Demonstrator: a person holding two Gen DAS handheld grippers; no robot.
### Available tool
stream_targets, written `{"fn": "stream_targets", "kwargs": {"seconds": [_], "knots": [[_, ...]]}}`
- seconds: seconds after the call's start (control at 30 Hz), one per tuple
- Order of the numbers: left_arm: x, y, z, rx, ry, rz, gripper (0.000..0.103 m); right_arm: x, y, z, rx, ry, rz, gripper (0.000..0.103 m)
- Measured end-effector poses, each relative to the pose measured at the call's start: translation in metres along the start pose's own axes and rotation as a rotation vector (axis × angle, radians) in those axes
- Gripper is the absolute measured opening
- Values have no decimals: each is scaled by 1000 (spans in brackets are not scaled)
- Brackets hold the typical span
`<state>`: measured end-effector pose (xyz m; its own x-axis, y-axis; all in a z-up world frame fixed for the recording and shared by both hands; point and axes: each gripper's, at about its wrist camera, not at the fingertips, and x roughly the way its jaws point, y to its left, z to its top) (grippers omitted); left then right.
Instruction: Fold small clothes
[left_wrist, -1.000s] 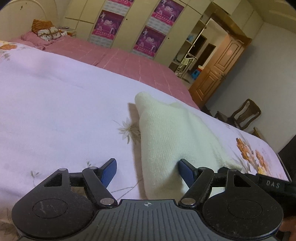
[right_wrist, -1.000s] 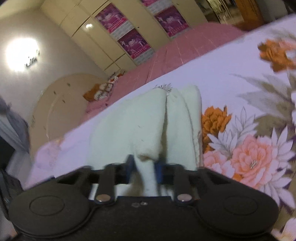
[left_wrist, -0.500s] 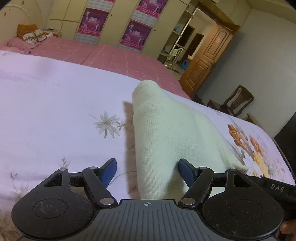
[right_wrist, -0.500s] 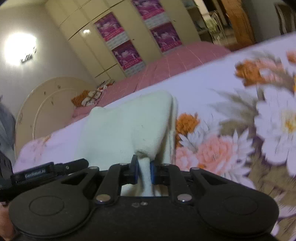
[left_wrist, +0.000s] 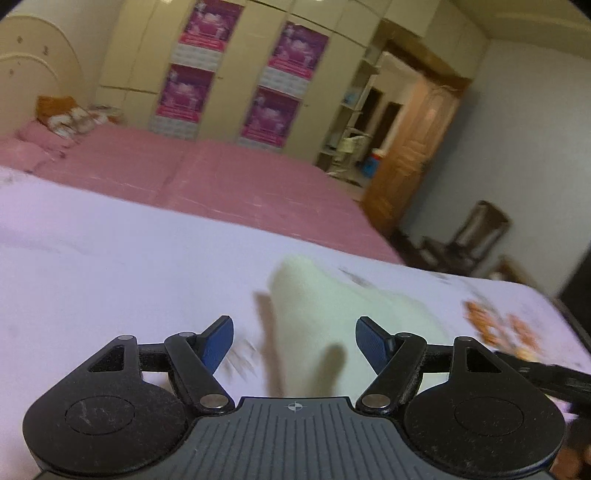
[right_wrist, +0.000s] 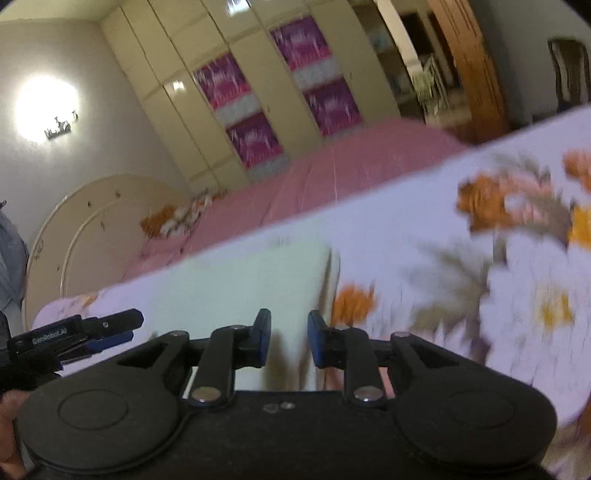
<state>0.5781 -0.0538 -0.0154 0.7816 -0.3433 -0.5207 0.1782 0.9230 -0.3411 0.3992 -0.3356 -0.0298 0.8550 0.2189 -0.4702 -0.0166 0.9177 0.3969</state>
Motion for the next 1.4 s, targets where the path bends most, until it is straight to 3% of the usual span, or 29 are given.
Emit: {"fn": "stream_targets", "kwargs": {"seconds": [0.1,0.2,0.27,0.47,0.53,0.57,0.6,0.7,0.8,0.9,1.03,1.13,1.27,1.4], "knots": [[27,4,7,-58,40,4,73,26,16,11,-98,7,4,20],[51,1,5,-64,106,18,73,59,32,14,-210,68,-5,19],[66,-1,-3,-67,143,36,73,79,38,13,-285,130,-74,11],[71,-7,-4,-17,135,60,73,86,21,11,-280,142,-180,12],[54,-10,3,-13,109,44,73,80,22,12,-270,149,-187,13],[40,-11,1,3,82,27,73,72,24,14,-264,135,-185,21],[25,-13,-3,29,66,12,73,61,28,14,-263,105,-173,22],[11,-19,-15,84,85,10,73,34,40,8,-290,72,-99,23],[9,-14,-26,37,102,8,73,34,51,-7,-350,112,-48,20],[2,-17,-27,52,109,9,73,43,52,-22,-392,147,-128,19],[-30,-20,-34,110,96,13,73,34,47,-13,-351,146,-195,24],[-47,-14,-48,133,111,17,73,4,56,-12,-355,104,-140,22],[-60,-9,-67,103,137,23,73,-14,70,-38,-400,135,-45,22],[-78,-15,-81,131,129,33,73,-9,71,-65,-448,204,-65,20]]}}
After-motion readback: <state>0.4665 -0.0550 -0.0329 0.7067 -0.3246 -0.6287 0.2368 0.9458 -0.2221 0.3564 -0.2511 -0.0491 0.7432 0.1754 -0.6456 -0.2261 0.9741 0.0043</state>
